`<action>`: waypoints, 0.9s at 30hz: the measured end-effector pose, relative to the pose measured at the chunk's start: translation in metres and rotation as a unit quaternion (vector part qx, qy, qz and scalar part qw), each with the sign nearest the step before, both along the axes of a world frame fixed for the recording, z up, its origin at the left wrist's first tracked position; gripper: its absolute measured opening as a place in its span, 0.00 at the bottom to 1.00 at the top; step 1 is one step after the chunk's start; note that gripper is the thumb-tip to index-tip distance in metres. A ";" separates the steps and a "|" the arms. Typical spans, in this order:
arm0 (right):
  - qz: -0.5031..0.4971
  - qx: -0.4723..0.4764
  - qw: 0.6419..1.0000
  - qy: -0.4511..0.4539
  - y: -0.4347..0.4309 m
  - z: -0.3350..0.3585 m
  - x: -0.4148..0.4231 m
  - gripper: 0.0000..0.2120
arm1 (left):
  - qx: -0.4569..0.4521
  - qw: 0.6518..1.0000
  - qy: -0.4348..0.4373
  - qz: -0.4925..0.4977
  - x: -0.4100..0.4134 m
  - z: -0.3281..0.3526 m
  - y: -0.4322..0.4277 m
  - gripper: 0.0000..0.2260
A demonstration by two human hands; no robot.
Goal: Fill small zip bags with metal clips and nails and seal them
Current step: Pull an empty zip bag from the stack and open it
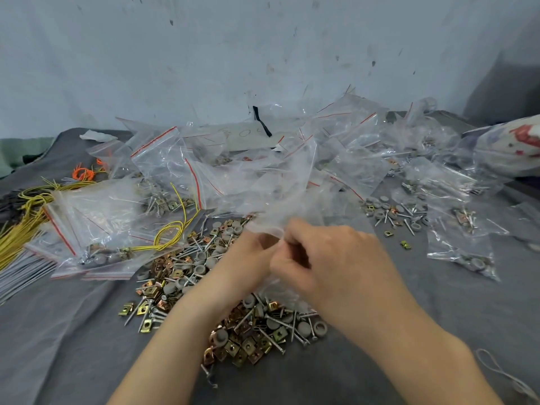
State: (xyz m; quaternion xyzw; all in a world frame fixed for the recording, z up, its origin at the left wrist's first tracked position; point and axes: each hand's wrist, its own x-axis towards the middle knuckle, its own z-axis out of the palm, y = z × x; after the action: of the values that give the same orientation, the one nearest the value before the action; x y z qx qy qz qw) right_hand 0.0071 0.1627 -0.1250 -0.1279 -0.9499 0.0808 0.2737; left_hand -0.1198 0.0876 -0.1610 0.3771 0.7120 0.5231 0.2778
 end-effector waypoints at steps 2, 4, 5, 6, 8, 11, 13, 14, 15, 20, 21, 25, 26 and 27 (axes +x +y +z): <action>-0.007 0.006 0.999 0.046 0.000 0.005 0.003 0.10 | -0.022 1.000 -0.020 0.006 -0.002 -0.002 0.000 0.09; -0.003 0.004 0.998 0.058 -0.001 0.006 0.004 0.10 | -0.019 0.999 -0.049 0.000 -0.004 -0.004 0.000 0.10; 0.007 0.003 0.998 0.056 -0.001 0.006 0.003 0.10 | -0.021 0.999 -0.049 -0.007 -0.003 -0.003 0.001 0.09; 0.018 -0.001 0.999 0.049 -0.001 0.005 0.002 0.10 | -0.024 0.999 -0.039 -0.018 -0.003 -0.002 0.001 0.07; 0.034 -0.028 0.999 0.023 0.002 0.006 0.003 0.10 | -0.032 0.999 -0.006 -0.037 -0.005 -0.002 0.000 0.10; 0.075 -0.082 0.994 0.001 0.015 0.007 0.007 0.11 | -0.053 0.996 0.032 -0.066 -0.008 0.000 0.001 0.09; 0.096 -0.079 0.991 -0.048 0.025 0.004 0.009 0.32 | -0.035 0.993 0.017 -0.109 -0.006 0.005 0.002 0.20; 0.099 -0.070 0.989 -0.086 0.030 0.000 0.010 0.43 | -0.033 0.993 -0.017 -0.116 -0.005 0.007 0.003 0.21; 0.099 -0.058 0.986 -0.122 0.032 -0.004 0.009 0.51 | -0.031 0.991 -0.044 -0.126 -0.003 0.008 0.004 0.19; 0.098 0.019 0.988 -0.116 0.039 -0.025 0.000 0.52 | -0.045 0.984 -0.061 -0.163 -0.006 0.012 0.004 0.12; 0.094 0.018 0.989 -0.109 0.041 -0.027 -0.001 0.49 | -0.049 0.984 -0.057 -0.162 -0.006 0.013 0.005 0.14; 0.061 -0.019 0.995 -0.081 0.055 -0.038 -0.002 0.36 | -0.066 0.988 0.061 -0.122 -0.003 0.009 0.007 0.14; 0.050 -0.029 0.996 -0.070 0.058 -0.041 -0.002 0.33 | -0.056 0.988 0.088 -0.110 -0.002 0.008 0.006 0.11; 0.041 -0.038 0.997 -0.057 0.061 -0.043 -0.001 0.31 | -0.038 0.990 0.097 -0.099 -0.003 0.007 0.004 0.09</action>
State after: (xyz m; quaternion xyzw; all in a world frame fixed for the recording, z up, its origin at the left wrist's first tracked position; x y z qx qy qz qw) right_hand 0.0065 0.2237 -0.1682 -0.1033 -0.9646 0.1207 0.2105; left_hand -0.1225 0.0914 -0.1535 0.4836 0.7146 0.4263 0.2716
